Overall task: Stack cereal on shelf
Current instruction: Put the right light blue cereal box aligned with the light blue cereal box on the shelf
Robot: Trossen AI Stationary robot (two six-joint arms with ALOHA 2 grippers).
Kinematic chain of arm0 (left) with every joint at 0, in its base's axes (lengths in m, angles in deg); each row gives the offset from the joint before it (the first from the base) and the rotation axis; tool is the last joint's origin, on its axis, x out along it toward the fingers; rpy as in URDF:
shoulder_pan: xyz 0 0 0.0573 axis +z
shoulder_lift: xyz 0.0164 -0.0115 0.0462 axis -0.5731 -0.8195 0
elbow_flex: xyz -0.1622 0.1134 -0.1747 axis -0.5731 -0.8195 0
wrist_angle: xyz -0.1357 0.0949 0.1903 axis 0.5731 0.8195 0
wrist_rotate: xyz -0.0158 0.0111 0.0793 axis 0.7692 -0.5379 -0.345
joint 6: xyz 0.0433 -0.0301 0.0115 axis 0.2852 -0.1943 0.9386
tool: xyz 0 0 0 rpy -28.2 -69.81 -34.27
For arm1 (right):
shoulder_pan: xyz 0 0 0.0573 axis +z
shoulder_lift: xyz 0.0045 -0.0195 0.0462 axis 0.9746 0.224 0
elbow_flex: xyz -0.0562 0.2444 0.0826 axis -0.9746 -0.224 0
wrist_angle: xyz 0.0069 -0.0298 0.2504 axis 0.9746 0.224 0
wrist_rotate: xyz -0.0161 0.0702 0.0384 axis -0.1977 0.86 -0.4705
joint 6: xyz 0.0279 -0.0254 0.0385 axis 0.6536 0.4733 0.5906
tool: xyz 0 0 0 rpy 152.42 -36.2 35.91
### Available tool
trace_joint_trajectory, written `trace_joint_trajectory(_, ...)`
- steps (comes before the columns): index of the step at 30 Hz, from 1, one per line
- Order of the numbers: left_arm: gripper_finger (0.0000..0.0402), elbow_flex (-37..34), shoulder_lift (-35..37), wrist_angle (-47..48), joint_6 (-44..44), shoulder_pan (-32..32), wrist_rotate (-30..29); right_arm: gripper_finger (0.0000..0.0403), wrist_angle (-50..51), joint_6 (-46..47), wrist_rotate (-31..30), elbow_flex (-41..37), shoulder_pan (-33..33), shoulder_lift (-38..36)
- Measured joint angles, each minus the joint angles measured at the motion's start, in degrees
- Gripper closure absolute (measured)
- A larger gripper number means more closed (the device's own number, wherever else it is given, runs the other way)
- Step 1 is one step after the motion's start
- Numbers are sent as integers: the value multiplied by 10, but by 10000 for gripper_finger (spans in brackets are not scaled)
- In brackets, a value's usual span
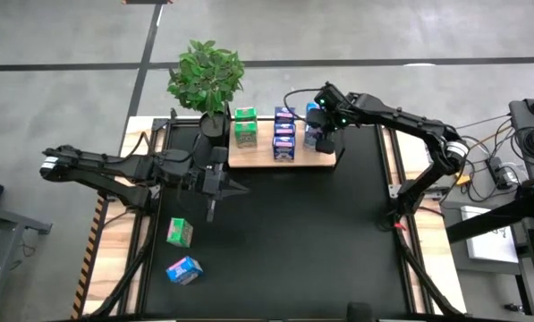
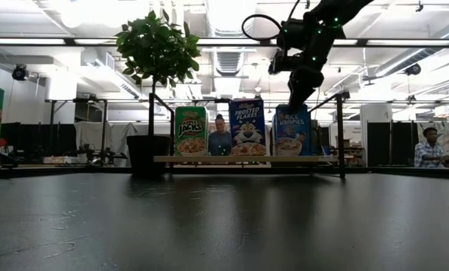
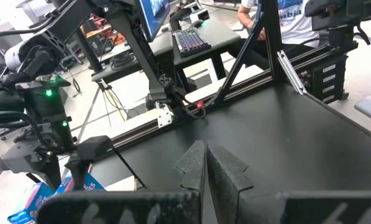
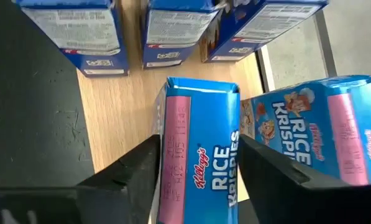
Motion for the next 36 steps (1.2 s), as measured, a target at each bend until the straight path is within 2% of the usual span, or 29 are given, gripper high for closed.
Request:
trace_joint_trajectory(6, 402, 0, -2, 0, -1, 0, 0, 179, 30, 28, -1, 30, 8, -7)
trace_joint_trajectory(16, 402, -13, -5, -6, -3, 0, 0, 188, 43, 94, -2, 42, 81, -60)
trace_joint_trajectory(20, 402, -19, -10, -7, -3, 0, 0, 223, 27, 119, -2, 19, 120, -85)
trace_joint_trajectory(25, 402, -19, -11, -9, -3, 0, 0, 288, -2, 147, -16, -30, 146, -96)
trace_joint_trajectory(29, 402, -19, -11, -9, -3, 0, 0, 342, -23, 153, -87, -85, 153, -93)
trace_joint_trajectory(32, 402, -22, -11, -9, 0, 0, 0, 377, -86, 152, -137, -139, 153, -93)
trace_joint_trajectory(36, 402, -26, -11, -9, 3, 0, 0, 393, -183, 138, -204, -200, 153, -93)
